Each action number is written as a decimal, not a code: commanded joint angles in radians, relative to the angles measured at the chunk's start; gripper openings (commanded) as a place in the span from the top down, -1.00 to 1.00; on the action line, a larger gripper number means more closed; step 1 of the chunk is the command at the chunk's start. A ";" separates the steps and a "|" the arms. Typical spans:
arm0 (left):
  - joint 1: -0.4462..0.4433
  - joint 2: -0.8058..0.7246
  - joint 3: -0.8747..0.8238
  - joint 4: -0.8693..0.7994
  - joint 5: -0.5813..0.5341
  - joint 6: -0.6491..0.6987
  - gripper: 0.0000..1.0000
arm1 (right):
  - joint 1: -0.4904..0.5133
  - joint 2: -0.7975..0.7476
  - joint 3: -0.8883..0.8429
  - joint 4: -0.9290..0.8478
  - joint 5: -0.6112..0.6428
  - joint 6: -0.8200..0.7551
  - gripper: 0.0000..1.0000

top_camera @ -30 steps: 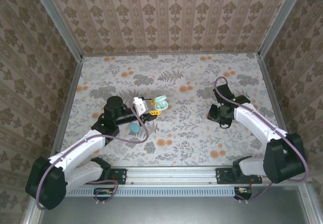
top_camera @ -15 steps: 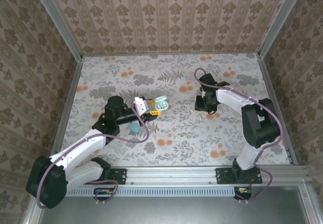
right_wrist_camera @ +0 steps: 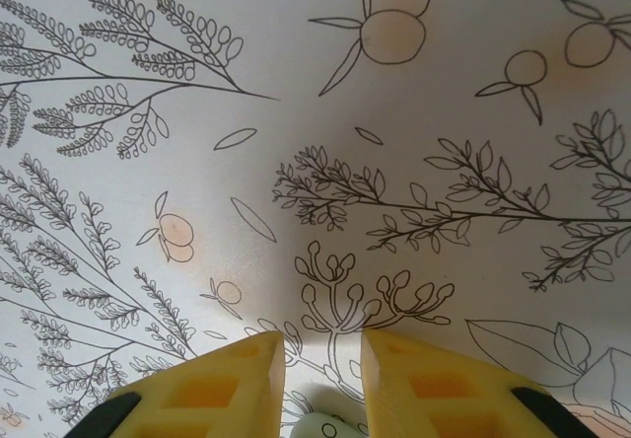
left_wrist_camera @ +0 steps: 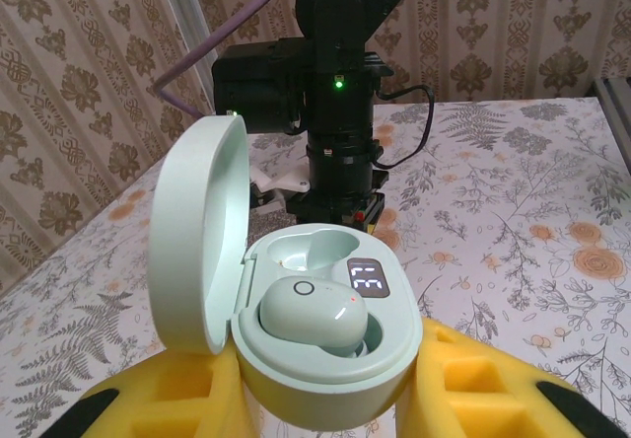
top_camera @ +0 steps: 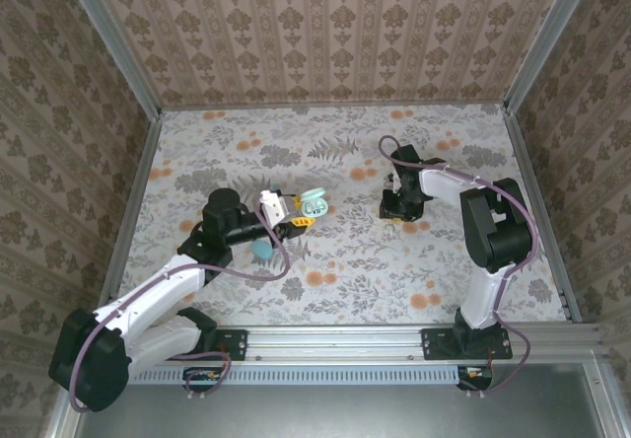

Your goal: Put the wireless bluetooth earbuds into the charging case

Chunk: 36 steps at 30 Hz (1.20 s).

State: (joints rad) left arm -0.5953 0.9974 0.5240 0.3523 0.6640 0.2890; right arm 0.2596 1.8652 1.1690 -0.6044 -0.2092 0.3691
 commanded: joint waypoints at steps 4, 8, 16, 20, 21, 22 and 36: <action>-0.004 -0.022 0.002 -0.003 0.001 -0.013 0.91 | 0.001 -0.023 -0.070 0.001 -0.052 0.022 0.46; -0.004 -0.018 0.006 -0.004 0.002 -0.009 0.91 | 0.002 -0.058 -0.110 0.006 -0.053 0.050 0.47; -0.005 -0.013 0.008 -0.001 0.001 -0.009 0.91 | 0.003 -0.122 -0.167 0.022 -0.083 0.092 0.47; -0.006 -0.017 0.004 0.001 -0.003 -0.011 0.91 | 0.004 -0.154 -0.185 0.025 -0.099 0.117 0.48; -0.006 -0.019 0.002 0.002 -0.003 -0.011 0.91 | 0.003 -0.159 -0.189 0.028 -0.106 0.123 0.48; -0.006 -0.019 0.002 0.001 -0.004 -0.011 0.91 | 0.005 -0.165 -0.189 0.028 -0.110 0.128 0.47; -0.006 -0.022 -0.004 0.003 -0.007 -0.011 0.91 | 0.010 -0.235 -0.166 -0.058 -0.042 0.098 0.47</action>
State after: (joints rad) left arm -0.5953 0.9928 0.5240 0.3443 0.6537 0.2882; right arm 0.2626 1.6573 0.9863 -0.6060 -0.2840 0.4877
